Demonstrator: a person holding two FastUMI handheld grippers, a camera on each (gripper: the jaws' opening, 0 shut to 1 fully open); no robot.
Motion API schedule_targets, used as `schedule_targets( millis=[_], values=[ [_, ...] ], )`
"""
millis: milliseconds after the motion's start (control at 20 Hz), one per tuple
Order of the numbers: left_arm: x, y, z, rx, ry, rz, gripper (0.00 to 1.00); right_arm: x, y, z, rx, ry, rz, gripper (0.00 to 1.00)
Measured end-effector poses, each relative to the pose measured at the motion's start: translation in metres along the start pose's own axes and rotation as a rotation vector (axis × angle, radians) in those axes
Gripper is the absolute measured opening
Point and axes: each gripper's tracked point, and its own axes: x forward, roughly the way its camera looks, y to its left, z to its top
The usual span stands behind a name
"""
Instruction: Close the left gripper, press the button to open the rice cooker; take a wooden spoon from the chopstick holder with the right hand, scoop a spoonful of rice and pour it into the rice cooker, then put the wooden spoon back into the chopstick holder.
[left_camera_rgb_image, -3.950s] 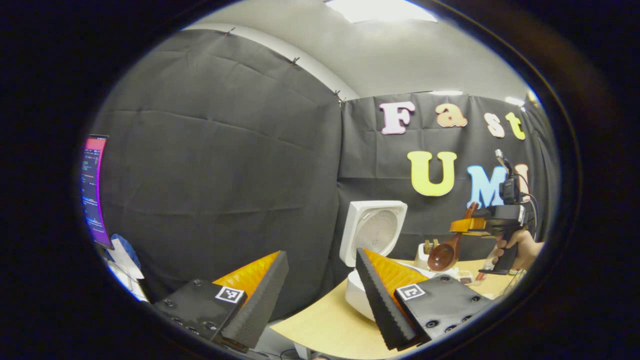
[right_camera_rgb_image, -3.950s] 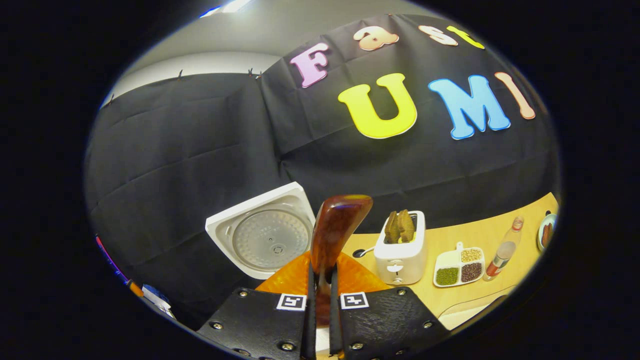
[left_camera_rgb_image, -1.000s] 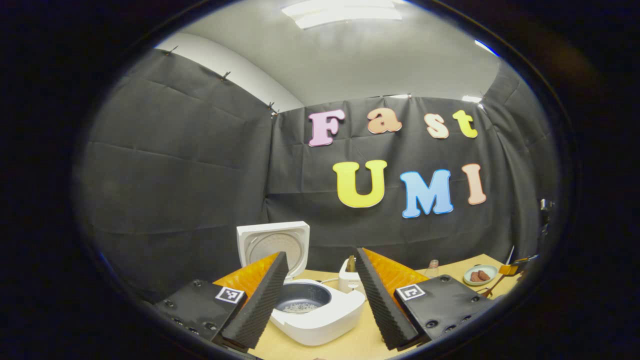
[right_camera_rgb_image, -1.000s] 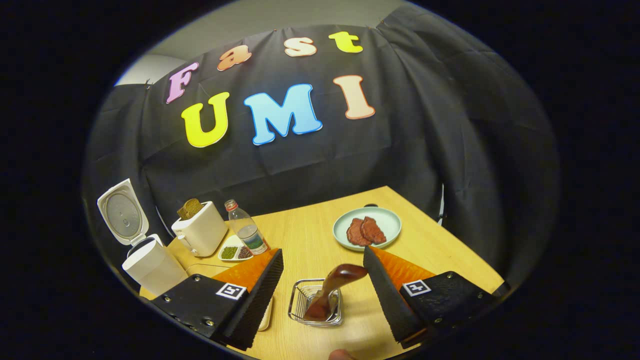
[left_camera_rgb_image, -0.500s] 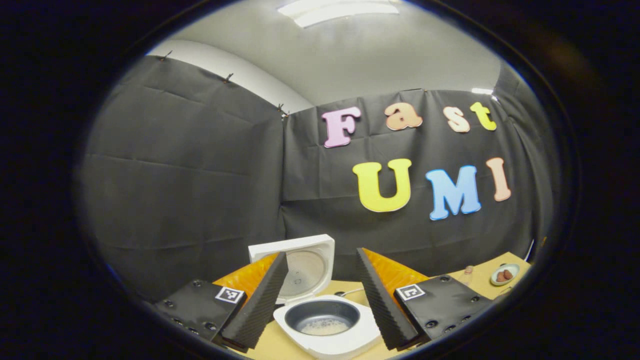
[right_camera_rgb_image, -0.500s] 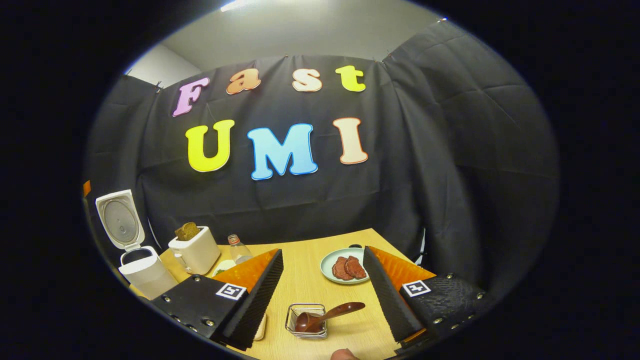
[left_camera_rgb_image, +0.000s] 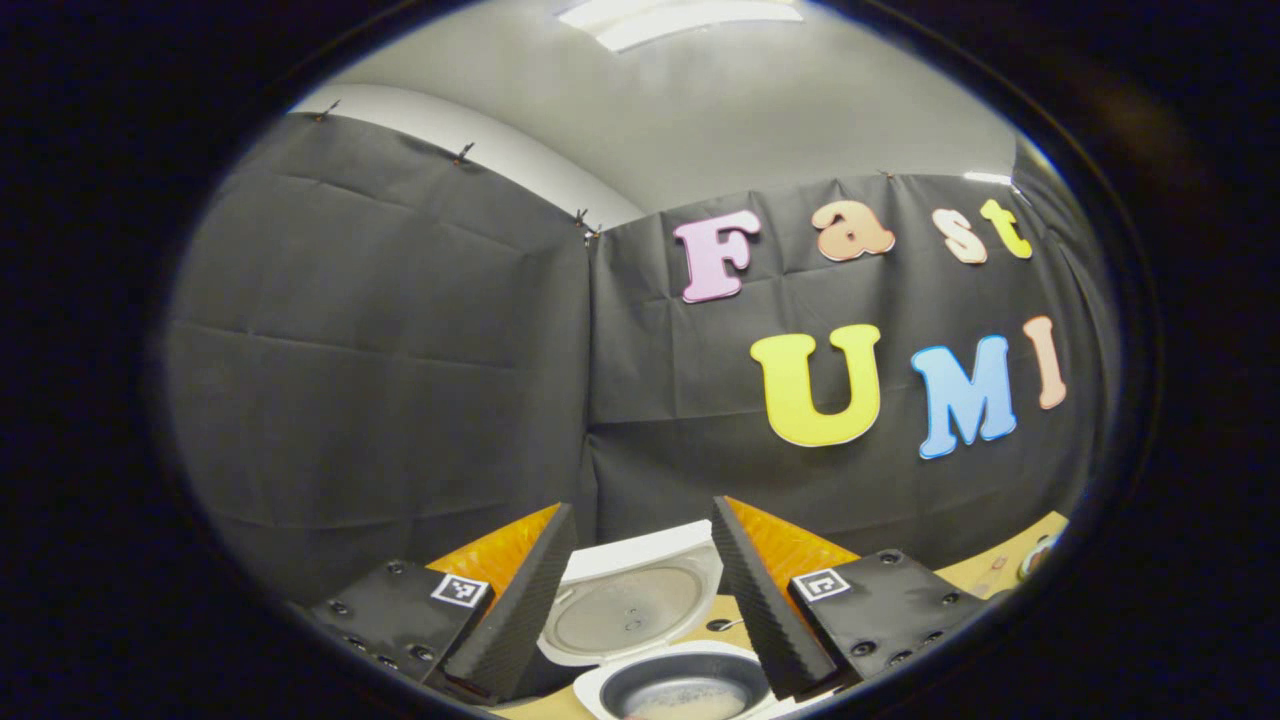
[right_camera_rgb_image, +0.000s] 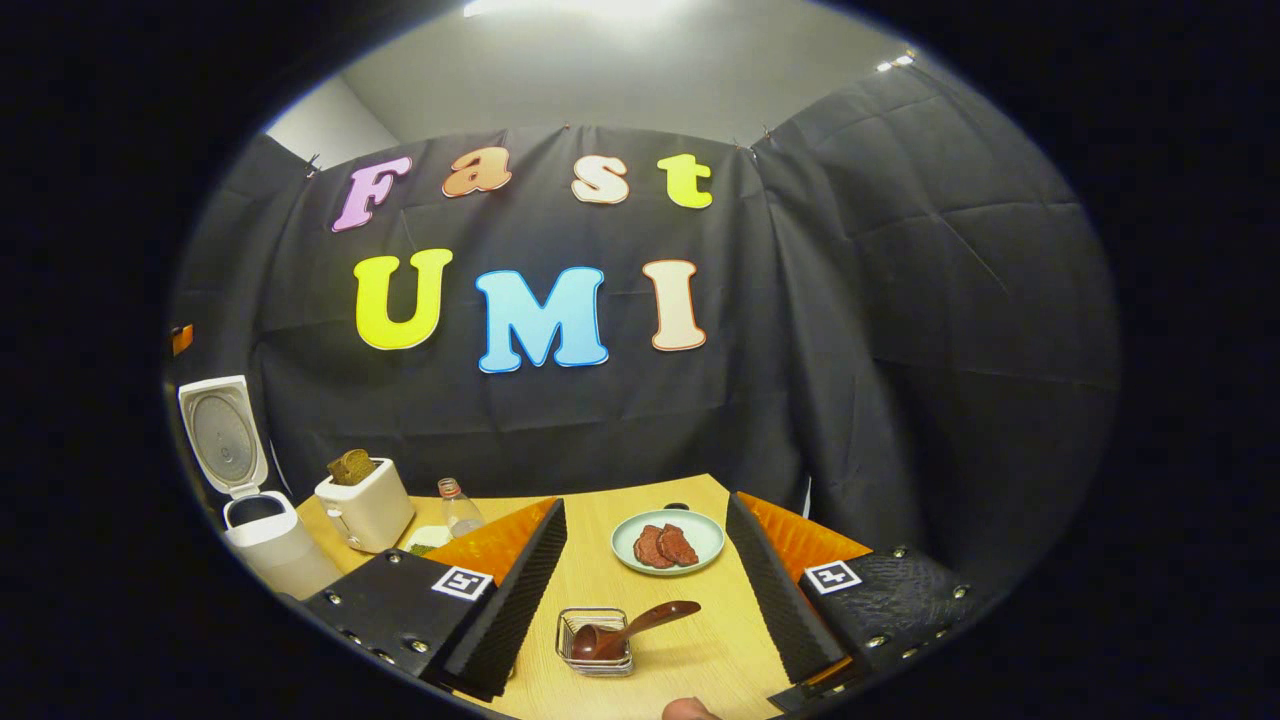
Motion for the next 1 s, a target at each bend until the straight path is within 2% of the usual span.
schedule_targets(
  millis=[300, 500, 650, 800, 1000],
  values=[
    [0.07, 0.016, -0.019, -0.002, 0.039, 0.024, 0.95, -0.012, 0.002, -0.009, -0.023, 0.015, -0.042, 0.98],
    [0.11, 0.019, -0.051, -0.04, 0.131, 0.018, 0.94, -0.023, -0.001, -0.02, -0.039, 0.033, -0.063, 0.98],
    [0.131, 0.026, -0.074, -0.06, 0.195, 0.036, 0.95, -0.026, 0.0, -0.028, -0.048, 0.054, -0.063, 0.98],
    [0.153, 0.031, -0.089, -0.004, 0.232, 0.069, 0.95, -0.025, 0.0, -0.031, -0.068, 0.057, -0.075, 0.98],
    [0.156, 0.027, -0.108, -0.001, 0.289, 0.061, 0.95, -0.023, 0.005, -0.035, -0.1, 0.068, -0.062, 0.98]
  ],
)
